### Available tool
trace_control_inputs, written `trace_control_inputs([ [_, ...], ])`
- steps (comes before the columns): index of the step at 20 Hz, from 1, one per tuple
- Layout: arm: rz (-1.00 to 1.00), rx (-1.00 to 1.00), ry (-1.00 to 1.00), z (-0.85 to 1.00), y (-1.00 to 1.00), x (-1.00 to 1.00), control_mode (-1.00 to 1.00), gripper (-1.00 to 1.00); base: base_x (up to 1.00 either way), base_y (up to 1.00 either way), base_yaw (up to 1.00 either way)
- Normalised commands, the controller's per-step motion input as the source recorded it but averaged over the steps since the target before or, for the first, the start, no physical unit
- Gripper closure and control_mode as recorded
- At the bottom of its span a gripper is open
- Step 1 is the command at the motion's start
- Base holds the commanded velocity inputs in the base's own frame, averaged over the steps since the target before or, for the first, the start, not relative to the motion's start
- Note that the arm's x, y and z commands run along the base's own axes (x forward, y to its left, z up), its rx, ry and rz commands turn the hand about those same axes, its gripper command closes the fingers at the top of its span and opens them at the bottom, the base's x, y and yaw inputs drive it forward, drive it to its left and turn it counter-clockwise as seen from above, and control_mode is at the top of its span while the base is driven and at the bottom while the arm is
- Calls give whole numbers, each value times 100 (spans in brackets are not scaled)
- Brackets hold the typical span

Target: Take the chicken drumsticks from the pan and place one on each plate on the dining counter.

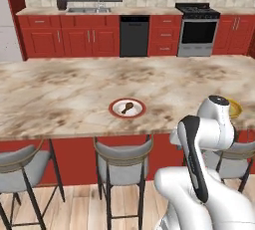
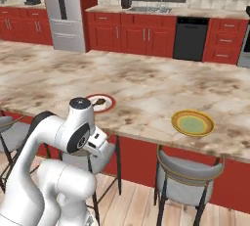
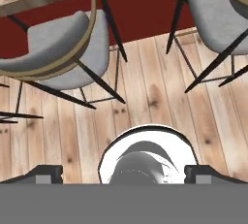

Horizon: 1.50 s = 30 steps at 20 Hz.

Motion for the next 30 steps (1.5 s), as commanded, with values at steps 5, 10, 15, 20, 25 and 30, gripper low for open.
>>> trace_control_inputs([
  [5, 0, 0, 0, 0, 0, 0, 100, -100, 0, -100, -8],
  [10, 0, 0, 0, 0, 0, 0, 100, -100, 0, -100, -9],
  [15, 0, 0, 0, 0, 0, 0, 100, -100, 2, -100, -28],
  [20, 0, 0, 0, 0, 0, 0, 100, -100, 12, -100, -47],
  [25, 0, 0, 0, 0, 0, 0, 100, -100, 21, -100, -57],
  [30, 0, 0, 0, 0, 0, 0, 100, -100, 32, -100, -57],
])
